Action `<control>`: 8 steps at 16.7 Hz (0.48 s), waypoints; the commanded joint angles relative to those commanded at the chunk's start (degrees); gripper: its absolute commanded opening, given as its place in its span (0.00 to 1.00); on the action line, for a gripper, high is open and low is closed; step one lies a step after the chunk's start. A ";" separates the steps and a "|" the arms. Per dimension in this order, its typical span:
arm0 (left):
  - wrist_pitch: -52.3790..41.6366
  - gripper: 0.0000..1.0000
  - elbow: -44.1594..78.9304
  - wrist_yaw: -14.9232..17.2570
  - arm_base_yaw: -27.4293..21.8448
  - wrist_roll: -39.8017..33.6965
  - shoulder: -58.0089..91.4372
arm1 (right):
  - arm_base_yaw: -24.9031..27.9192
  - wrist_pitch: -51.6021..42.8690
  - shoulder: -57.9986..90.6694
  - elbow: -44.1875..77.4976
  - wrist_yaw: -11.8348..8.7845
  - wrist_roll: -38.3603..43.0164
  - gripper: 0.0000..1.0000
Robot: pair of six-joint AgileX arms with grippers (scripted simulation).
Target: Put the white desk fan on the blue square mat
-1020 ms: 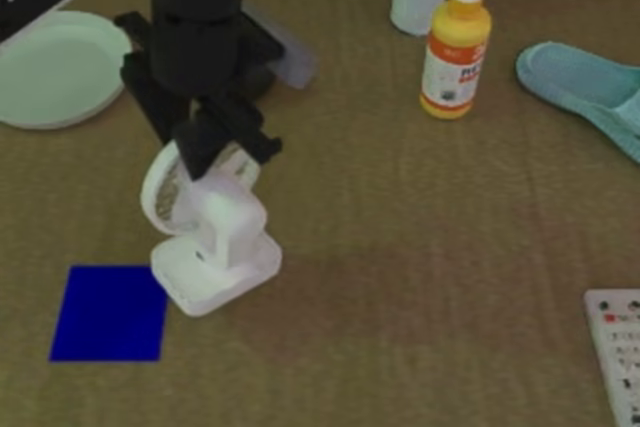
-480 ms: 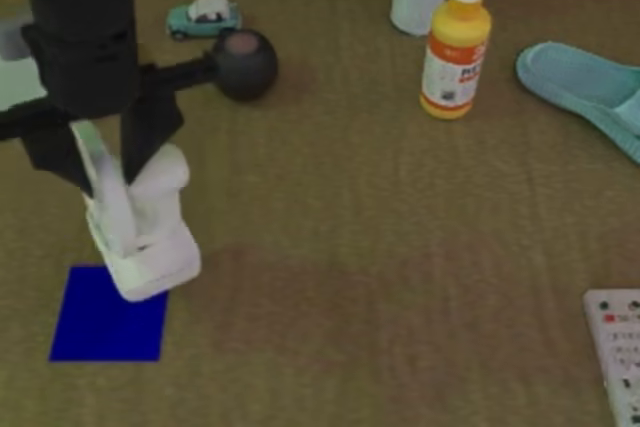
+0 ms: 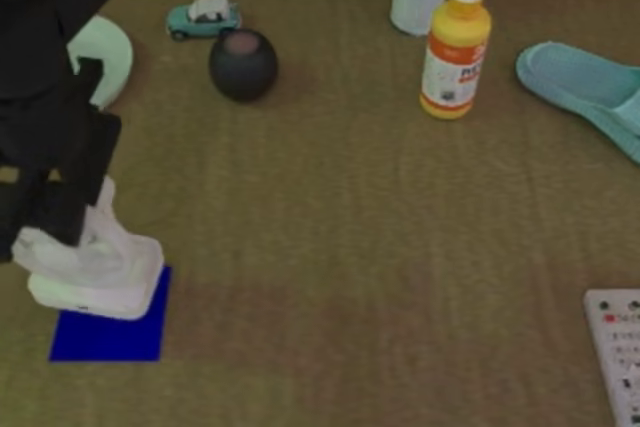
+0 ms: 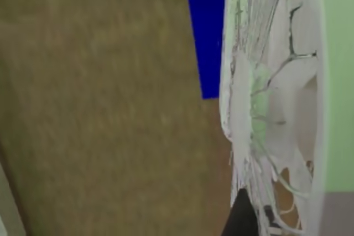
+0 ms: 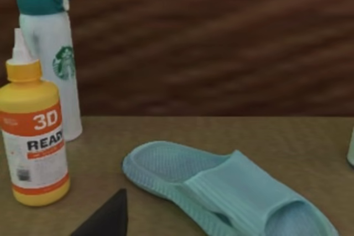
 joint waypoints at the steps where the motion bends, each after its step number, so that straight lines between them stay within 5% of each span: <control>1: 0.86 0.00 -1.34 0.44 0.43 -2.96 -0.85 | 0.00 0.00 0.00 0.00 0.00 0.00 1.00; 8: 2.91 0.00 -4.30 1.47 1.39 -8.99 -2.75 | 0.00 0.00 0.00 0.00 0.00 0.00 1.00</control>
